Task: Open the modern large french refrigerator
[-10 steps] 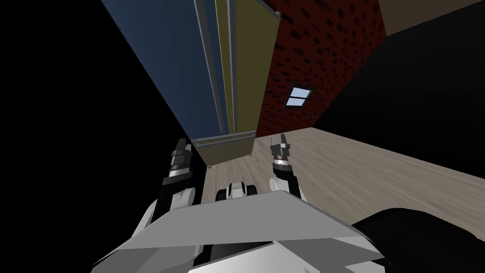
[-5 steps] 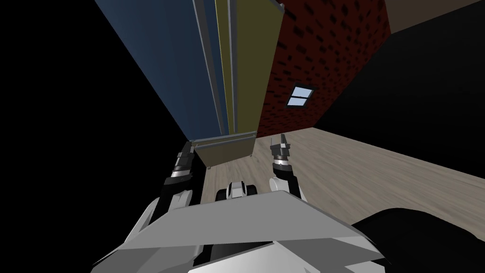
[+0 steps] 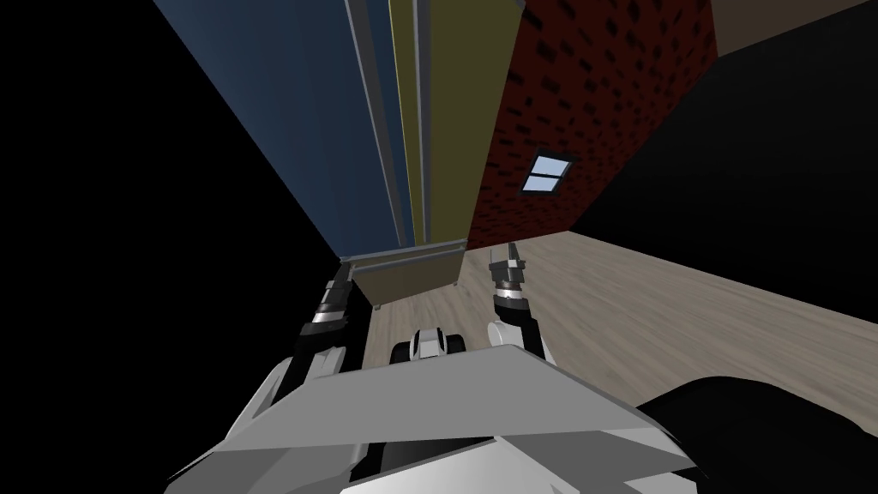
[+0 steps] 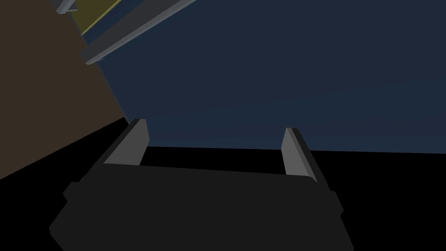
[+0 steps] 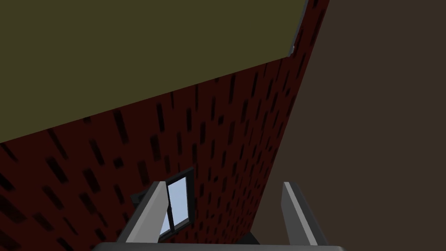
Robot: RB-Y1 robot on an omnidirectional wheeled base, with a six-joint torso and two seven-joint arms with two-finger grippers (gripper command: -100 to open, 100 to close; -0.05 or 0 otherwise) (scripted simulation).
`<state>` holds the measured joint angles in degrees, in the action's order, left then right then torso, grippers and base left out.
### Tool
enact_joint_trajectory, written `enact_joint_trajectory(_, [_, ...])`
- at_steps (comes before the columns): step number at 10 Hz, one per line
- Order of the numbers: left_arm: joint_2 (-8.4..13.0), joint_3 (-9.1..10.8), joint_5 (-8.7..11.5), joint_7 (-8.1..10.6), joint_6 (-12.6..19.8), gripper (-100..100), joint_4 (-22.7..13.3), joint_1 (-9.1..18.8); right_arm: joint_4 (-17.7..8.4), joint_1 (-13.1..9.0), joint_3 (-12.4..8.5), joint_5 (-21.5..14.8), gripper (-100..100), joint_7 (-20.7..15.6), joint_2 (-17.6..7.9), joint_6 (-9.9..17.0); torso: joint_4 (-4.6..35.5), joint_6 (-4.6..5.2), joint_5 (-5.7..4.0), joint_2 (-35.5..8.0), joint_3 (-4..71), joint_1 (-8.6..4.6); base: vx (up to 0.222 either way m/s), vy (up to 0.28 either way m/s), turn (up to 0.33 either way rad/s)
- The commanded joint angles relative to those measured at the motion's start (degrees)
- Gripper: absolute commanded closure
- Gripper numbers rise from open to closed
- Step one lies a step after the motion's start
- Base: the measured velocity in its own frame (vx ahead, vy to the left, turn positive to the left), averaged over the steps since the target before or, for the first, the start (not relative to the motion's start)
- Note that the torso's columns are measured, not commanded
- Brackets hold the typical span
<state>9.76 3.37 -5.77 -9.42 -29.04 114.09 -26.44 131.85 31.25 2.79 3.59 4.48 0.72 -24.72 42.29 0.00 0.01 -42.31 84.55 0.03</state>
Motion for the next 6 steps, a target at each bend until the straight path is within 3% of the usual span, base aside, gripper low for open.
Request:
enact_joint_trajectory(1, [0.59, 0.12, -0.07, -0.11, -1.58, -100, -3.08, 0.24, 0.0, 0.0, 0.0, 0.0, 0, 0.0, 0.0, 0.0, -0.03, 0.0, 0.0, 0.11, 0.07, 0.0, 0.083, -0.005, 0.004])
enact_joint_trajectory(6, [1.97, 0.89, -0.05, -0.11, -5.33, -100, -11.35, 1.59, 0.0, 0.0, 0.0, 0.0, 0, 0.0, 0.0, 0.0, -0.02, 0.0, -0.01, 0.02, 0.03, -0.03, 0.095, 0.002, 0.007])
